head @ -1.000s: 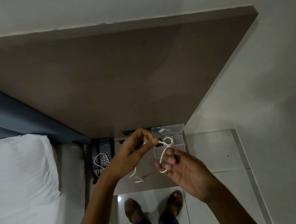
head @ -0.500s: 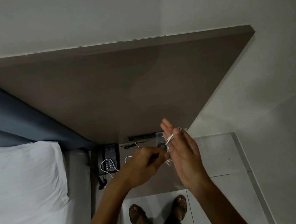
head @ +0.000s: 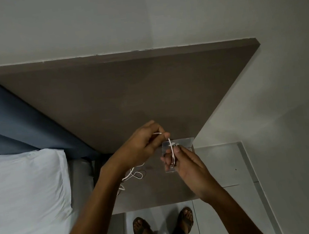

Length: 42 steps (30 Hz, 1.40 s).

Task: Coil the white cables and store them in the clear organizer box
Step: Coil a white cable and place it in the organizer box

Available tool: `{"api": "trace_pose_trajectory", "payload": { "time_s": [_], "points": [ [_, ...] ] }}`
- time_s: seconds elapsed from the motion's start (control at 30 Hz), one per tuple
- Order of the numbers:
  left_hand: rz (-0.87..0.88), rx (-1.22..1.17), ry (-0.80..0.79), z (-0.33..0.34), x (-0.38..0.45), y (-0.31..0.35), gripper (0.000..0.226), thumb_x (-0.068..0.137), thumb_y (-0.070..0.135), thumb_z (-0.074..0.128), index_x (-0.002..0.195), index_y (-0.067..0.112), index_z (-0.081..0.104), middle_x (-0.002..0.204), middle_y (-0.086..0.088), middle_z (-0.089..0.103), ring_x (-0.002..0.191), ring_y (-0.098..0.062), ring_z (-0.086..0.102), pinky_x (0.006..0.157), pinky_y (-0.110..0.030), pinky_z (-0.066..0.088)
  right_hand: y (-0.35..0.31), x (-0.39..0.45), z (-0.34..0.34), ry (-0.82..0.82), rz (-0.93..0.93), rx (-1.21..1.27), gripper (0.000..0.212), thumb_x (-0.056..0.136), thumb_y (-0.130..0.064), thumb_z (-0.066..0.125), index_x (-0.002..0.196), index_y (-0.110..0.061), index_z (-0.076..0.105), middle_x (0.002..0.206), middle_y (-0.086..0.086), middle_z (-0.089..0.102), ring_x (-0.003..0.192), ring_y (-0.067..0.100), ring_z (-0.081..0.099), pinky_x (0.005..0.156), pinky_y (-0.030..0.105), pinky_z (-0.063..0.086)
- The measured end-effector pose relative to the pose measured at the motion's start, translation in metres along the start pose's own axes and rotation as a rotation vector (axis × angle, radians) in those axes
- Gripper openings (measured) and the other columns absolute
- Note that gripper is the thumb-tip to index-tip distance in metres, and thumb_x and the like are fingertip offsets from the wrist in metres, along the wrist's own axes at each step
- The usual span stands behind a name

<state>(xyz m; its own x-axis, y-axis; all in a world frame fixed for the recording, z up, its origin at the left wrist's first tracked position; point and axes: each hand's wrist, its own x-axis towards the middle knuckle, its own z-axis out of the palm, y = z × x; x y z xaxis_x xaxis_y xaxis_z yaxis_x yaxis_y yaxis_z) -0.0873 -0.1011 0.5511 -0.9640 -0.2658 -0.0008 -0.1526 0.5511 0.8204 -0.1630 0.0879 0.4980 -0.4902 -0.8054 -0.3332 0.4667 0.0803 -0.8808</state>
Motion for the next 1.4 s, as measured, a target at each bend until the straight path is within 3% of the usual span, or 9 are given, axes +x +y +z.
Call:
{"api": "trace_pose_trajectory", "payload": {
  "time_s": [0.07,0.2,0.37,0.53,0.7,0.8,1.13,1.27,1.4],
  "points": [
    [-0.040,-0.095,0.030,0.007,-0.002,-0.006,0.020,0.106,0.021,0.064,0.097,0.004,0.070,0.094,-0.018,0.064,0.084,-0.027,0.064,0.081,-0.047,0.053,-0.008,-0.001,0.001,-0.099,0.114,0.305,0.034,0.110,-0.024,0.048,0.117,0.002,0.068,0.081,0.009,0.067,0.077,0.019,0.070,0.122,0.050,0.044],
    [-0.172,-0.390,0.109,0.029,-0.013,-0.013,0.029,0.108,0.017,0.059,0.090,-0.005,0.061,0.077,-0.028,0.055,0.075,-0.024,0.047,0.070,-0.046,0.043,-0.030,-0.001,0.007,-0.195,0.120,0.758,0.010,0.104,-0.003,0.060,0.109,0.004,0.066,0.082,0.013,0.068,0.072,0.021,0.070,0.113,0.044,0.053],
    [-0.236,-0.337,0.120,0.057,-0.038,-0.003,0.030,0.112,0.015,0.049,0.085,0.014,0.062,0.063,0.020,0.056,0.061,0.003,0.048,0.065,-0.017,0.041,-0.044,0.013,0.011,-0.015,0.061,1.013,0.028,0.108,-0.014,0.053,0.127,0.000,0.067,0.127,0.021,0.073,0.122,0.030,0.072,0.114,0.053,0.051],
    [-0.171,-0.156,-0.065,0.053,-0.050,0.009,0.029,0.112,0.025,0.049,0.102,0.007,0.070,0.068,0.003,0.055,0.057,0.000,0.049,0.059,-0.015,0.039,-0.040,0.018,0.016,0.129,-0.104,0.159,0.041,0.115,-0.036,0.031,0.137,-0.033,0.066,0.150,-0.014,0.063,0.151,0.011,0.045,0.130,0.040,0.022],
    [-0.124,-0.174,-0.066,0.026,-0.044,0.013,0.022,0.111,0.022,0.056,0.094,0.016,0.070,0.068,0.025,0.063,0.062,0.009,0.056,0.064,-0.007,0.042,-0.021,0.004,0.006,0.141,-0.179,-0.382,0.038,0.116,-0.034,0.033,0.141,-0.031,0.062,0.139,-0.018,0.068,0.133,-0.006,0.058,0.110,0.018,0.046],
    [-0.115,-0.197,-0.023,0.017,-0.035,0.012,0.025,0.109,0.030,0.059,0.092,0.015,0.070,0.077,0.014,0.066,0.070,0.005,0.061,0.069,-0.012,0.047,-0.017,-0.005,0.004,0.080,0.025,-0.527,0.030,0.113,-0.045,0.037,0.127,-0.039,0.064,0.122,-0.015,0.069,0.121,0.005,0.064,0.101,0.029,0.051],
    [-0.172,-0.466,0.230,0.029,-0.035,0.005,0.033,0.106,0.025,0.064,0.091,-0.003,0.057,0.074,-0.027,0.052,0.071,-0.026,0.049,0.068,-0.043,0.043,-0.040,-0.015,-0.001,-0.265,0.250,0.637,0.029,0.108,-0.013,0.050,0.113,0.008,0.069,0.090,0.016,0.071,0.080,0.021,0.073,0.115,0.046,0.052],
    [-0.181,-0.457,0.300,0.052,-0.040,0.012,0.034,0.110,0.013,0.055,0.077,0.022,0.062,0.069,-0.010,0.053,0.070,-0.018,0.049,0.070,-0.036,0.044,-0.047,-0.012,0.005,-0.180,0.149,0.921,0.037,0.088,0.000,0.080,0.122,0.009,0.068,0.120,0.025,0.071,0.116,0.030,0.073,0.114,0.052,0.052],
    [-0.199,-0.322,0.241,0.067,-0.048,0.019,0.032,0.112,0.014,0.051,0.088,0.002,0.070,0.067,-0.004,0.053,0.061,-0.011,0.046,0.062,-0.030,0.041,-0.052,0.000,0.013,-0.133,0.108,1.023,0.034,0.105,-0.009,0.056,0.138,-0.004,0.051,0.152,0.028,0.057,0.144,0.036,0.056,0.131,0.047,0.029]
  ]
}}
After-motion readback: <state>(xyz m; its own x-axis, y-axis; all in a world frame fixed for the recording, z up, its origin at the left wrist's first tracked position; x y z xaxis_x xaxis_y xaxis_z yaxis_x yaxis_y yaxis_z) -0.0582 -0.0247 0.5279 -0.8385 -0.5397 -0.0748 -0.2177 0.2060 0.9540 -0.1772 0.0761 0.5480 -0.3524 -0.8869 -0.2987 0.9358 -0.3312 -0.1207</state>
